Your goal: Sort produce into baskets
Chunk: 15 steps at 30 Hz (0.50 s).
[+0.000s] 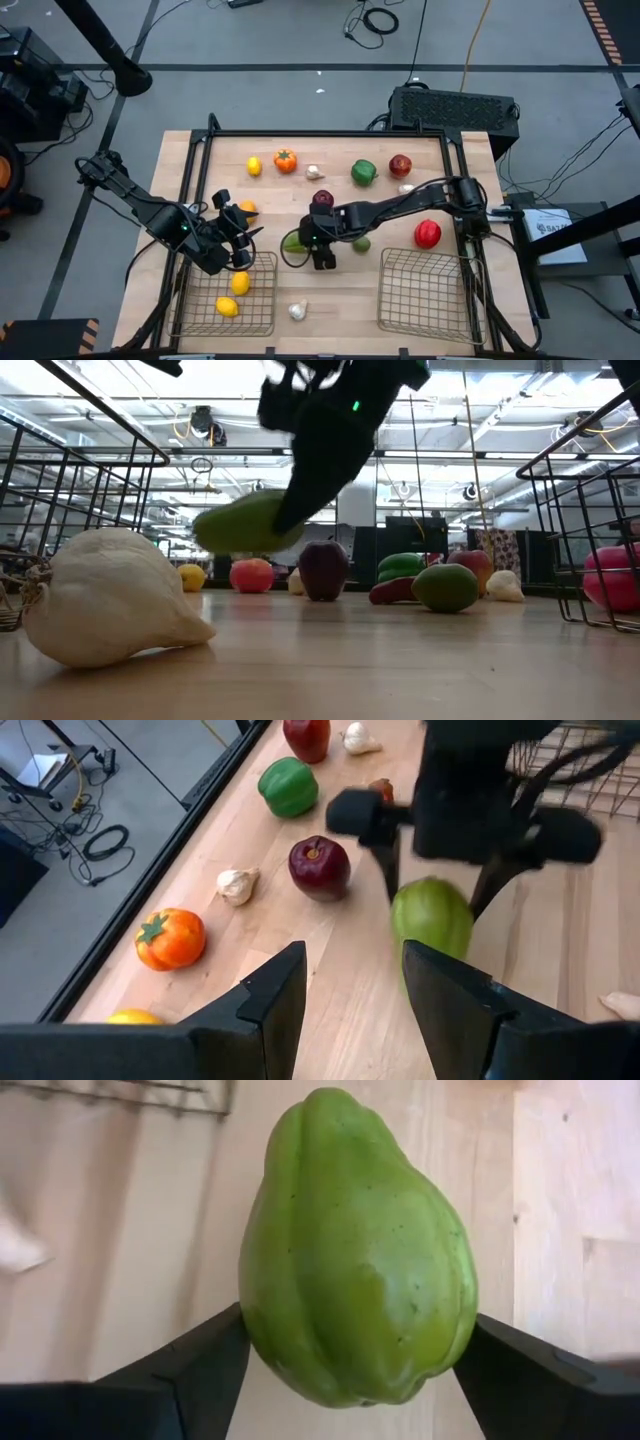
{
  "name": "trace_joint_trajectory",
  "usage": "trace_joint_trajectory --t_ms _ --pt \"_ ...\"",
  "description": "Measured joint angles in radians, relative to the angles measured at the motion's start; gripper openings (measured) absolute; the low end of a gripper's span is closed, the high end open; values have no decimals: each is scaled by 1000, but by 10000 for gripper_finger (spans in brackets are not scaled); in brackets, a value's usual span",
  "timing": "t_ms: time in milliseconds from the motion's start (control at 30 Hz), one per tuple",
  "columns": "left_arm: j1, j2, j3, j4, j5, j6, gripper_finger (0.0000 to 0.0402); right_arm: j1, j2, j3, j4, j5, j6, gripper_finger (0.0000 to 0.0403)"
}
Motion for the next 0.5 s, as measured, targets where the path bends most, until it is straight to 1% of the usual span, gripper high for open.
trace_joint_trajectory --t_ms 133,233,367,433,500 --pt "0 0 0 5 10 -1 174 35 -62 17 -149 -7 31 311" --pt "0 0 0 20 24 -1 174 55 -131 17 -256 -42 45 311" --pt "0 0 0 38 57 -1 174 88 -246 17 -414 -84 139 311" --pt "0 0 0 43 61 -1 174 124 -305 14 -476 -87 180 311" --pt "0 0 0 46 68 0 174 169 -361 13 -535 -112 225 311"
